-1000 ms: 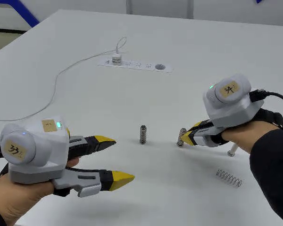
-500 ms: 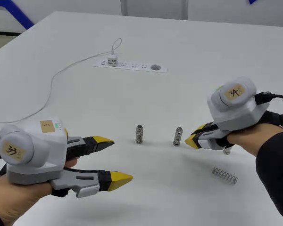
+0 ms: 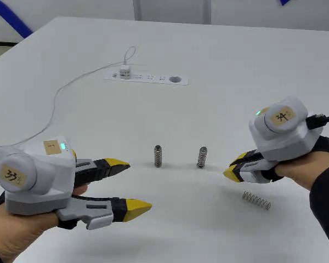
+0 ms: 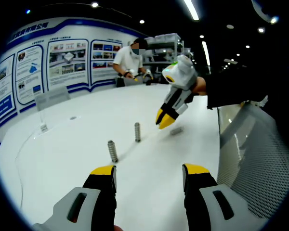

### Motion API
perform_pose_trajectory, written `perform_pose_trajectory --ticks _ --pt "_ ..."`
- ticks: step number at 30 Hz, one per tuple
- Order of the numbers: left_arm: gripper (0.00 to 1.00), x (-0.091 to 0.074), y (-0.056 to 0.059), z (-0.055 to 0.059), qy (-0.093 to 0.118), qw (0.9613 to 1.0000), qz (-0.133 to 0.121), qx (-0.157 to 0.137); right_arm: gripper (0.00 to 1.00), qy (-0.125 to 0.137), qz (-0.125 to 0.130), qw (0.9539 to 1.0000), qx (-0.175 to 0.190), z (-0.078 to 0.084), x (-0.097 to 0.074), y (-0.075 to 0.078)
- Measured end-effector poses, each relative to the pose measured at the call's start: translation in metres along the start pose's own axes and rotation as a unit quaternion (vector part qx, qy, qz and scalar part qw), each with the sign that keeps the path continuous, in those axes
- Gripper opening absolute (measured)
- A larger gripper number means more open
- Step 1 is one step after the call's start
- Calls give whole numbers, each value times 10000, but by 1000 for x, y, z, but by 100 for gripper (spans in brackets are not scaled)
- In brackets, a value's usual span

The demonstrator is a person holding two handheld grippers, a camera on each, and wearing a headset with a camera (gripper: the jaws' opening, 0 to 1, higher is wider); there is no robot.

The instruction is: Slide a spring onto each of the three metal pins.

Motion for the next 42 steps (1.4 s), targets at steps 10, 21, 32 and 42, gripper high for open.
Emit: perform_pose_trajectory --ticks 10,21,32,42 --pt "56 0 1 -1 -7 10000 0 34 14 -70 -38 10000 -2 14 -6 -1" --pt "56 0 2 -1 -28 10000 12 42 15 -272 -180 9994 -89 29 -6 -3" --pt "56 0 2 -1 -39 10000 16 29 15 -567 -257 9978 -249 41 -4 -5" --pt "56 0 2 0 -49 10000 20 23 15 -814 -329 9957 -307 52 -1 -6"
Point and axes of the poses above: the centre of the closed fingertips' face, and the gripper's own axes: x roughly forward along the fingers, y roughly to its right, z roughly out of its underside, the point moved 1 cm from there along -x, roughly backward along the fingers, and after that the axes turned 7 degrees about -z, right-handed, at the moved point
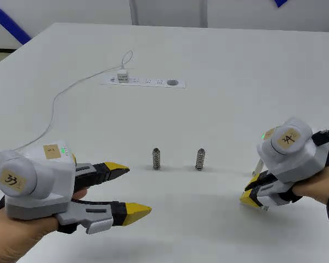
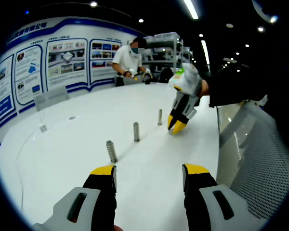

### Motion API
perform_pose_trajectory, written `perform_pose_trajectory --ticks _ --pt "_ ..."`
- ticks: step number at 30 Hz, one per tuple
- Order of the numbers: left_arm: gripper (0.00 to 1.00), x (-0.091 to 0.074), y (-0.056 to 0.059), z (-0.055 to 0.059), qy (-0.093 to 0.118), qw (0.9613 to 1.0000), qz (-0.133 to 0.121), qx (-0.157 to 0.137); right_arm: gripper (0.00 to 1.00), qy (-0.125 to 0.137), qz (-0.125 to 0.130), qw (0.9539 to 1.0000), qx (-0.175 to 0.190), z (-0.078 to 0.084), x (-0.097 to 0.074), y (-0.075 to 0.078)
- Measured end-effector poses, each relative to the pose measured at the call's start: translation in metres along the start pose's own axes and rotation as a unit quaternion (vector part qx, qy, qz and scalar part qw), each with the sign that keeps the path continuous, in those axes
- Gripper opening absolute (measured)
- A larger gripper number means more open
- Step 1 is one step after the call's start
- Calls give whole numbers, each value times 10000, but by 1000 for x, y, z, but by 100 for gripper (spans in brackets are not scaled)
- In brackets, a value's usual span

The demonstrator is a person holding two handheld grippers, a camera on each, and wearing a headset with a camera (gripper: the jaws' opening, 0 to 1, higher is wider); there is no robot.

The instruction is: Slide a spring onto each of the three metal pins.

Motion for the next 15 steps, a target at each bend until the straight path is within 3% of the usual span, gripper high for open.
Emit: perform_pose_trajectory --ticks 15 --pt "56 0 -1 0 5 10000 -13 -58 14 -185 -107 9997 -85 3 7 3"
Point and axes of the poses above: the centre of the closed fingertips' face, and the gripper's own axes: x roughly forward along the fingers, y roughly to its right, z roughly out of its underside, the point moved 1 cm from there along -x, roughly backward along the fingers, and after that the axes turned 7 degrees about -z, right-handed, at the moved point
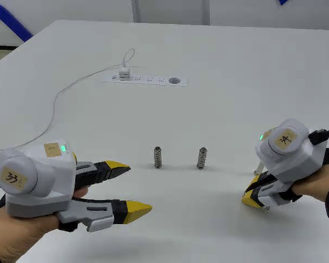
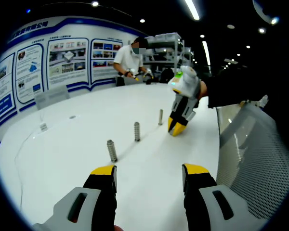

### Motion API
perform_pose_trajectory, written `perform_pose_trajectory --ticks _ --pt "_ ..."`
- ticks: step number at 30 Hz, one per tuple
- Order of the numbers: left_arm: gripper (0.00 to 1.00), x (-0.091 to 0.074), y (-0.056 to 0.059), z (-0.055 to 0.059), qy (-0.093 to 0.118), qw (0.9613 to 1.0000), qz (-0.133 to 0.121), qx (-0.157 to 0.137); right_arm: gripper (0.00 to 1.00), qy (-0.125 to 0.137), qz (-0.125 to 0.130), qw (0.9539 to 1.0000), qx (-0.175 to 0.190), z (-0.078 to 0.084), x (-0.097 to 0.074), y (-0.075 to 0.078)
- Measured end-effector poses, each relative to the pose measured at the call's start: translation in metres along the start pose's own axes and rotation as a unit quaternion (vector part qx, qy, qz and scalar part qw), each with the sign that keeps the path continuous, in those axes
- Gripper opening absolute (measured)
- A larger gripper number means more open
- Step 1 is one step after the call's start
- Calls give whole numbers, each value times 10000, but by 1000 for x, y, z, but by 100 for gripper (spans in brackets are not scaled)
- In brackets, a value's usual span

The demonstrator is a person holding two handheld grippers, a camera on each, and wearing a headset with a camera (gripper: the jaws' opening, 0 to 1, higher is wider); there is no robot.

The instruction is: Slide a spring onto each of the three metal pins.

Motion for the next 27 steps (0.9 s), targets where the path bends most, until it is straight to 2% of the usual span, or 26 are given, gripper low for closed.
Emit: perform_pose_trajectory --ticks 12,27 --pt "56 0 0 0 -1 10000 -13 4 12 -5 -35 10000 32 0 0 -1" --pt "55 1 1 -1 24 10000 23 36 12 386 98 9991 157 -15 -16 -1"
Point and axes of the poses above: the centre of the closed fingertips' face, and the gripper's own axes: x roughly forward along the fingers, y roughly to its right, z roughly out of its underside, the point moved 1 cm from there along -x, roughly backward along the fingers, and after that the axes turned 7 degrees about -z, right-handed, at the moved point
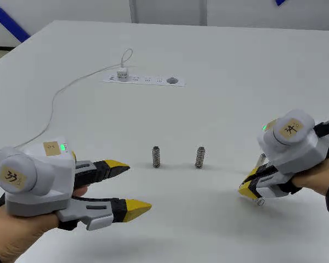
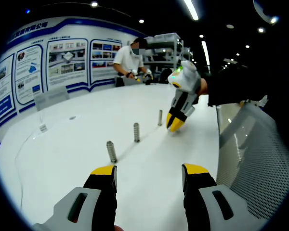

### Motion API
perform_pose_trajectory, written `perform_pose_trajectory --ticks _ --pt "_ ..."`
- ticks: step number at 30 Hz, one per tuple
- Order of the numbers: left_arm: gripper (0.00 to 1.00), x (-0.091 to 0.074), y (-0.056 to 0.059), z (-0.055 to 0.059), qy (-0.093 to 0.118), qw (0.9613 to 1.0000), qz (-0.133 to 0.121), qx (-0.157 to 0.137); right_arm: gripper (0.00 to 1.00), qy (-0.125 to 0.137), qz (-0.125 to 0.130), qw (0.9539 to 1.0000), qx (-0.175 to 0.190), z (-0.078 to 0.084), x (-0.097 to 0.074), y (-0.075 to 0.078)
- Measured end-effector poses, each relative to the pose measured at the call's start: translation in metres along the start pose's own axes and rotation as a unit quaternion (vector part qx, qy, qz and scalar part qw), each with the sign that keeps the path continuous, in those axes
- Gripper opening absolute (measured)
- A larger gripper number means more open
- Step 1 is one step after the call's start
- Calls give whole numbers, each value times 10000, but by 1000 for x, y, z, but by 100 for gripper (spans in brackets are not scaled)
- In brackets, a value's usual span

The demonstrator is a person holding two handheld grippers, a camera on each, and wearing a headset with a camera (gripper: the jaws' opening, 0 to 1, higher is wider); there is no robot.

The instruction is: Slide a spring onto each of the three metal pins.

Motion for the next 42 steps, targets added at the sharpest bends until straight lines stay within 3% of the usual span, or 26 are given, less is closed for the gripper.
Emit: perform_pose_trajectory --ticks 30,42 --pt "56 0 3 -3 -15 10000 48 83 12 366 206 9991 22 -15 -14 2" --pt "56 -1 3 -5 13 9999 45 89 12 633 241 9977 95 -27 -28 2"
Point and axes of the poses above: the centre of the closed fingertips' face, and the gripper's own axes: x roughly forward along the fingers, y roughly to its right, z roughly out of its underside, the point moved 1 cm from there along -x, roughly backward along the fingers, and after that the axes turned 7 degrees about -z, right-handed, at the moved point
